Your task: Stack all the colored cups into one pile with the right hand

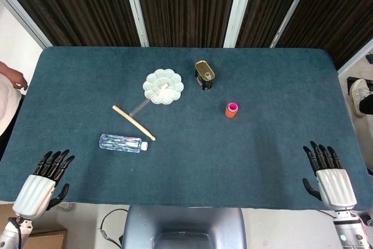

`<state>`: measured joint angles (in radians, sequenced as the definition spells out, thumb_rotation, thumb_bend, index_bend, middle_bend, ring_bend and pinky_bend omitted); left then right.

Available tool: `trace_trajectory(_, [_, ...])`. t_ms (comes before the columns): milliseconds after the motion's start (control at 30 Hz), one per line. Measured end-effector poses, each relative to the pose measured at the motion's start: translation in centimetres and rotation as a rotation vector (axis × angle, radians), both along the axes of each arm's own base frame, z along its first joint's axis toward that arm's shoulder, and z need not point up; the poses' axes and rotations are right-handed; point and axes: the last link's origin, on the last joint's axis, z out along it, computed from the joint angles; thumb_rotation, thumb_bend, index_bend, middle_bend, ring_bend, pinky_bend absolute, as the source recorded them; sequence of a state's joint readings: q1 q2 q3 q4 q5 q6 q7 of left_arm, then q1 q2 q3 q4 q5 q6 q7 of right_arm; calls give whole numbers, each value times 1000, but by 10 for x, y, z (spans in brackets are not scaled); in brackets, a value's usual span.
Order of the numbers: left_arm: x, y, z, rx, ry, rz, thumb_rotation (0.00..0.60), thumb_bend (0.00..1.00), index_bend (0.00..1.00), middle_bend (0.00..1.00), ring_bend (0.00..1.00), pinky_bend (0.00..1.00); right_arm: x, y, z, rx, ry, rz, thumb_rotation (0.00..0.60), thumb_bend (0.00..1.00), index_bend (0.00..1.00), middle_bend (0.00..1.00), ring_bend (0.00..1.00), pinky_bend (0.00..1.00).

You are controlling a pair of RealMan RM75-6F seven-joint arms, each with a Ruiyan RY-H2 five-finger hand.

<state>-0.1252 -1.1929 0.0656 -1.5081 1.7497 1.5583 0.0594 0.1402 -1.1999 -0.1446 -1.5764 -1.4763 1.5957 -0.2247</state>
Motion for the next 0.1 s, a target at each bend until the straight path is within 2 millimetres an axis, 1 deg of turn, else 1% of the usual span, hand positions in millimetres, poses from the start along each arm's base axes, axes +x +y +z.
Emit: trace_trajectory(100, [-1, 0, 1, 3, 0, 4, 600, 460, 0, 0, 0, 67, 1, 5, 5, -7, -5, -4, 600, 443, 19, 0, 0, 0])
